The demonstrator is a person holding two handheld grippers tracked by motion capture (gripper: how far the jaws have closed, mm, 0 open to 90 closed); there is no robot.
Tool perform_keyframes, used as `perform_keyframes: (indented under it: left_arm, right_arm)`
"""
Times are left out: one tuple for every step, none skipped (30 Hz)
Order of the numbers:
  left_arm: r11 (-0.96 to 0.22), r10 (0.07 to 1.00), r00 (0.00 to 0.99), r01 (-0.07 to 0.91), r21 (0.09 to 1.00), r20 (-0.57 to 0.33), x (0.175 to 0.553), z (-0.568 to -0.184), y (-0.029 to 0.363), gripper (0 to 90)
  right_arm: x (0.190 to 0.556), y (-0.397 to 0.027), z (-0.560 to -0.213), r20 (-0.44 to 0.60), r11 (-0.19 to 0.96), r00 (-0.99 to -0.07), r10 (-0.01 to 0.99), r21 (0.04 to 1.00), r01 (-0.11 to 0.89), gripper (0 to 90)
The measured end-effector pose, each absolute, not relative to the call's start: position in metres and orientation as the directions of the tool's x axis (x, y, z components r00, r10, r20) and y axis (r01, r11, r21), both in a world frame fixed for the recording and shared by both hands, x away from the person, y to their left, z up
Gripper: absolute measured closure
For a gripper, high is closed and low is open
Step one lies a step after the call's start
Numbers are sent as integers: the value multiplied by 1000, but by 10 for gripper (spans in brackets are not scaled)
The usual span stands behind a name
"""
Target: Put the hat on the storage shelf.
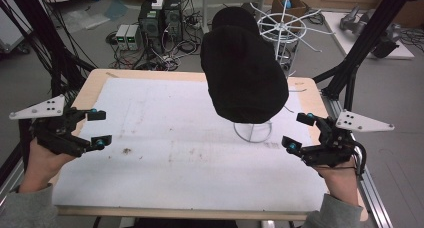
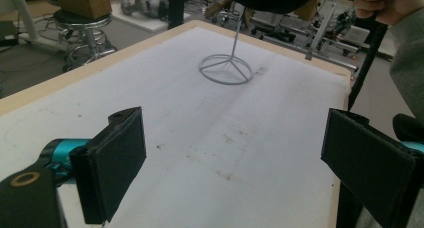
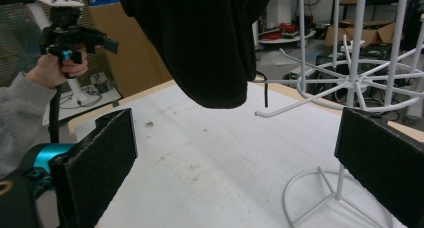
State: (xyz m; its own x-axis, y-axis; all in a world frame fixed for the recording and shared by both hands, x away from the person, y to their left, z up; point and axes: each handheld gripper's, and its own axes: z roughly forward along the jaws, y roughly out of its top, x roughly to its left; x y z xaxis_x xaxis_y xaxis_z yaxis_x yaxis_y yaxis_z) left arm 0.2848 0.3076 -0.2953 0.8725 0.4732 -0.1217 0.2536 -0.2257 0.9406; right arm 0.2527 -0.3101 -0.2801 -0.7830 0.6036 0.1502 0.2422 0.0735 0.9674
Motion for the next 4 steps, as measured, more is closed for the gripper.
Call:
perform_keyframes:
  left_arm:
    - [-223,483,868,251,942,-117,283,-297,310,109]
    - [-221,492,863,252,942,-116,282,-298,312,110]
    - [-217,501,858,251,943,-113,281,-298,314,109]
    - [-213,512,852,249,945,-109,281,-298,316,109]
  right_arm:
    - [253,-310,-280,150,73,-783,604,967,242,23]
    - [252,-309,-280,153,73,-779,607,966,247,23]
    - [253,-309,-280,148,77,-779,610,967,244,23]
    - [252,-308,-280,148,77,-778,611,967,244,23]
